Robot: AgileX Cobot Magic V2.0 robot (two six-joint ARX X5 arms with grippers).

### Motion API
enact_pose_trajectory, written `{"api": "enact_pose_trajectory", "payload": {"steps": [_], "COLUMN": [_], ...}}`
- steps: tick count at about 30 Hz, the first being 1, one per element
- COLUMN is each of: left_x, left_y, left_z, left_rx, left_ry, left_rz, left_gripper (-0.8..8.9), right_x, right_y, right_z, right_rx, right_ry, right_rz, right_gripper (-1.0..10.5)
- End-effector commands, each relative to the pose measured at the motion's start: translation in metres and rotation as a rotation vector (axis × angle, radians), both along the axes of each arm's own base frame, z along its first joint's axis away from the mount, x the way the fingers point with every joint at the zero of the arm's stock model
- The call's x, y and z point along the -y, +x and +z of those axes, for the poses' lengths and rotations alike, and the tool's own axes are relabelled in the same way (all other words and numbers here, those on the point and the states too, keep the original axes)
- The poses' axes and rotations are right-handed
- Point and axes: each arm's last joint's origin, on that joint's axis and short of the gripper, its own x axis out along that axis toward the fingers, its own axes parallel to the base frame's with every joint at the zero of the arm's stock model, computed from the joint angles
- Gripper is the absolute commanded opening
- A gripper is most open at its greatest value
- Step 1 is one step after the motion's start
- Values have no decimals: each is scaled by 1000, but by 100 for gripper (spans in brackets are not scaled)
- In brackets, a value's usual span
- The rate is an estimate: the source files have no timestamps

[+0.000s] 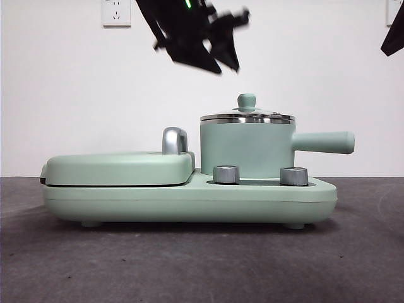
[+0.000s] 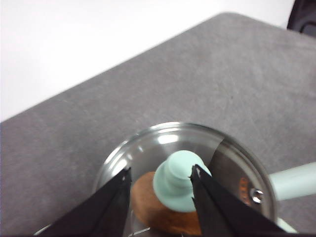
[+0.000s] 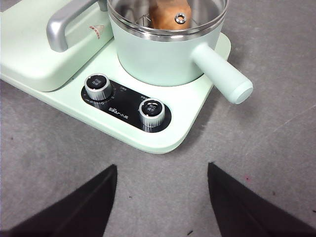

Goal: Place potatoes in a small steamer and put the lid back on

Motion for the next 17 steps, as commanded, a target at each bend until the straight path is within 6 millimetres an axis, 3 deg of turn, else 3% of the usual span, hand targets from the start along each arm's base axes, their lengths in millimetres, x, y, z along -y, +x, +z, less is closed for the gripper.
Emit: {"api": "enact_pose_trajectory", "payload": {"steps": [1, 9, 17], "left_x": [-4, -37, -85], "left_y": [-10, -52, -111], "left_z": [14, 34, 11], "left_rx": [-43, -165, -185], "left_ry": [-33, -19, -53], "left_rz": [10, 42, 68], "left_gripper": [195, 195, 195], "right_x": [-2, -14, -34], "right_y": [1, 15, 41], "right_z": [1, -4, -6], "right_rx": [0, -41, -10], "right_ry": [-1, 25, 89], "right_rz": [19, 102, 169], "right_gripper": [286, 398, 398]}}
